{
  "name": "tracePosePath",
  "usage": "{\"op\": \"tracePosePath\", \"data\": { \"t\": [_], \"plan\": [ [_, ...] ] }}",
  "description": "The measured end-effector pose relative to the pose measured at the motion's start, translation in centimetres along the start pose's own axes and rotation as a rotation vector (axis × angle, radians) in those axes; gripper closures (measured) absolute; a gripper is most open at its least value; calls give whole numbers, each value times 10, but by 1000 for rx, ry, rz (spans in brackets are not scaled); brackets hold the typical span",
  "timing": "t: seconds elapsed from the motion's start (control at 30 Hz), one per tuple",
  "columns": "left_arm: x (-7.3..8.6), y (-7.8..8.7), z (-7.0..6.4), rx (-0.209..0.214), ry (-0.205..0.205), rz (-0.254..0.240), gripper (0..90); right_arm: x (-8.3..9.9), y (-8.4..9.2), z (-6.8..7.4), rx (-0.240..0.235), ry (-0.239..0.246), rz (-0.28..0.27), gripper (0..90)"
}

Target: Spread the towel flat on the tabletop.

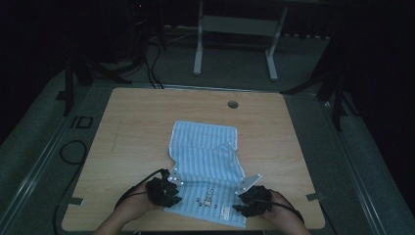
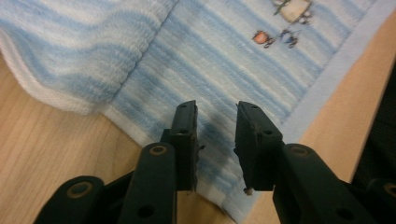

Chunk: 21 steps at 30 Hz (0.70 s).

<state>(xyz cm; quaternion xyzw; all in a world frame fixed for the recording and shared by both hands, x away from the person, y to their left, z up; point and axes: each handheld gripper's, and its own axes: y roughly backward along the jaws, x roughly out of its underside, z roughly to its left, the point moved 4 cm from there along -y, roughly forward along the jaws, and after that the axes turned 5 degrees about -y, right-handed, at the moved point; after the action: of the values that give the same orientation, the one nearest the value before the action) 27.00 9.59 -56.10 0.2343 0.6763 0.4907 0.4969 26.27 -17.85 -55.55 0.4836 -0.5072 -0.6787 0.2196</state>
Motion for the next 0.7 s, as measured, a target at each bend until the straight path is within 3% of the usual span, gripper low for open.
{"op": "tracePosePath", "data": {
  "t": [0.07,0.13,0.2,0.23,0.33,0.43,0.57,0.7],
  "plan": [
    [0,-3,1,-14,1,10,615,3,-6,-1,3,10,38,539],
    [1,-4,0,-27,-19,8,599,4,-7,-1,-3,7,27,547],
    [1,-4,-1,-50,-32,7,606,4,-7,-1,-8,10,23,614],
    [1,-4,-2,-46,-30,6,640,4,-7,0,-9,9,19,669],
    [0,-4,-6,-38,-5,11,864,2,-7,2,-9,26,29,843],
    [2,-1,-13,-61,-33,40,873,1,-6,6,9,46,31,856],
    [9,17,-28,-36,-29,17,873,2,3,17,-20,68,20,859],
    [18,36,-48,29,-14,3,869,2,21,31,-43,92,-2,859]
  ]
}}
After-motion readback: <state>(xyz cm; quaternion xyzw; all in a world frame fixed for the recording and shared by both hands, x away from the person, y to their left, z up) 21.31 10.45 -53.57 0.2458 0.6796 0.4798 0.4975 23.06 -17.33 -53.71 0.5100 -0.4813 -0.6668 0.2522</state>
